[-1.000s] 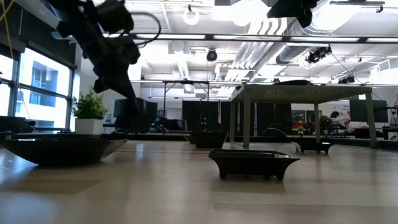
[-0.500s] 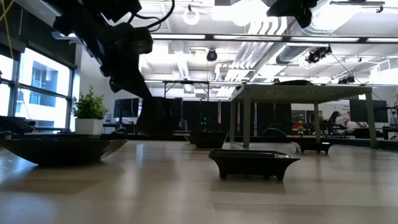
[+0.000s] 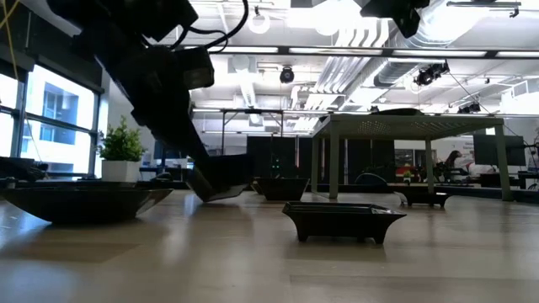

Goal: Pick & Place Mini shaped plates
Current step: Stack the distorted square plate on top of the distorted square plate on the shelf

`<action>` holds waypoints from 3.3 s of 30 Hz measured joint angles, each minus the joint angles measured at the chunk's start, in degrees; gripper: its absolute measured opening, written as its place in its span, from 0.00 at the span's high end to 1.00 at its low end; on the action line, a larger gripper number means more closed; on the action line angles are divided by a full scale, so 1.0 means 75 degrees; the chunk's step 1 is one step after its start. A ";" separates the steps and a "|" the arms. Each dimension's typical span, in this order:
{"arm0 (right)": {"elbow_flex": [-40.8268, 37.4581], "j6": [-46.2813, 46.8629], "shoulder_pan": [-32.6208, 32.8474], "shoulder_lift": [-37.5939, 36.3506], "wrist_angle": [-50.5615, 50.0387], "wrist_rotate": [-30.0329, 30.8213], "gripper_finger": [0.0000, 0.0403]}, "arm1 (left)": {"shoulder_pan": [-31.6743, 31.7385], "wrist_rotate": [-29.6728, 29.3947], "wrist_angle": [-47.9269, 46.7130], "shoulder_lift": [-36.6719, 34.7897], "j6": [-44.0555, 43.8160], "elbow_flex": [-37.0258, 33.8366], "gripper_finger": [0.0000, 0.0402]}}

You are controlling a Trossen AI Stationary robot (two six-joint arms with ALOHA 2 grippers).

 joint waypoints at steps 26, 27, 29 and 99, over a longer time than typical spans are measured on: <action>0.0009 0.2720 0.1813 0.1620 -0.0424 -0.0041 0.99 | -0.0073 0.0118 -0.2070 -0.1730 -0.1081 0.0982 0.98; 0.0009 0.2822 0.1860 0.1774 -0.0365 -0.0046 0.99 | -0.0072 -0.0088 -0.1871 -0.1942 -0.1151 0.0818 0.97; 0.0009 0.3175 0.1961 0.2110 -0.0118 -0.0042 0.99 | -0.0070 -0.0313 -0.1629 -0.2427 -0.1206 0.0368 0.99; 0.1652 0.7329 0.2053 0.6881 0.0663 -0.0068 0.99 | -0.0017 -0.0714 -0.0962 -0.7280 -0.0977 -0.2867 1.00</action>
